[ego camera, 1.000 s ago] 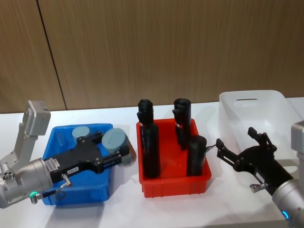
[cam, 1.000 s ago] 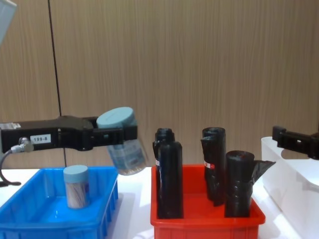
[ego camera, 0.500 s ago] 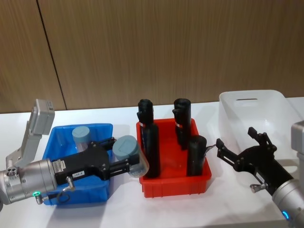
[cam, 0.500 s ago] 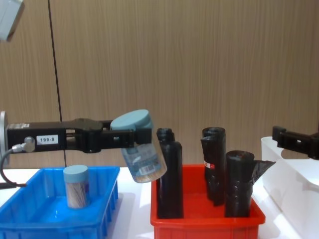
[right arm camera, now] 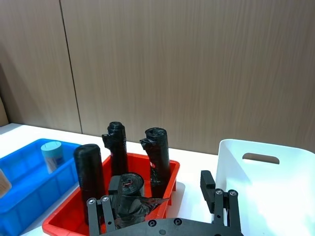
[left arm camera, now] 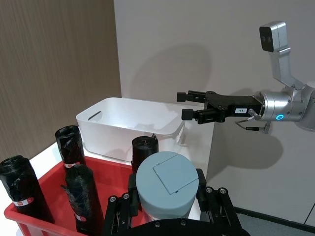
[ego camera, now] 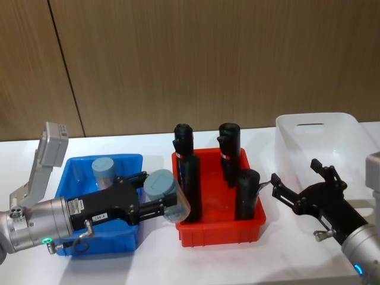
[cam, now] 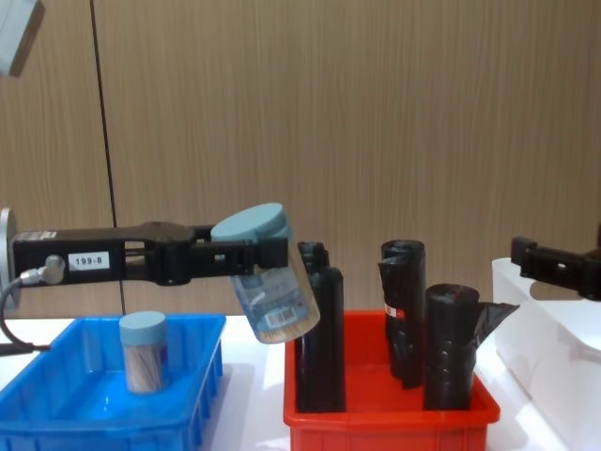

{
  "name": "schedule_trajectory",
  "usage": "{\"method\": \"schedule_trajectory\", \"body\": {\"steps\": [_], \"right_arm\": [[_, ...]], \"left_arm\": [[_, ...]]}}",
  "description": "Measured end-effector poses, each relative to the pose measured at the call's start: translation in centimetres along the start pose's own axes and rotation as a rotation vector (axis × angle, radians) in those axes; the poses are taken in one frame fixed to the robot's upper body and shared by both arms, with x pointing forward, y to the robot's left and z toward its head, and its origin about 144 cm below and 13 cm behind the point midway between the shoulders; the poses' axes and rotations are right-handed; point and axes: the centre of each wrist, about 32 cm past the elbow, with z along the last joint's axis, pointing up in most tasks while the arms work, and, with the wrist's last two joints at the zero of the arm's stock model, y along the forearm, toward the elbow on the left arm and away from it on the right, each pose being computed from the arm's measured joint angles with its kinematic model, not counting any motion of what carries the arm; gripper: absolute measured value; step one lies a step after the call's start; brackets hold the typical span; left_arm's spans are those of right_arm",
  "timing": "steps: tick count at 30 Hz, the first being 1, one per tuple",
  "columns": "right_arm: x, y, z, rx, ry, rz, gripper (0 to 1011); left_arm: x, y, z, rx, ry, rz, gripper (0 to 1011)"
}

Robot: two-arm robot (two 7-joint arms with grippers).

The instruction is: Pick the cotton swabs from the blue box and place them into the white box.

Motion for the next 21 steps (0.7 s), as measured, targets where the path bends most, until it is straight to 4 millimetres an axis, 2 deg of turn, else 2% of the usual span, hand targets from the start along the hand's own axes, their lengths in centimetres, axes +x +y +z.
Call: {"method": "schedule_trajectory", "body": {"steps": [21], "right_arm": [[1.5, 0.3, 1.3, -0.031, -0.035, 0.214, 1002]], "left_arm": [[0.1, 0.0, 0.0, -0.006, 0.003, -0.011, 664]]}}
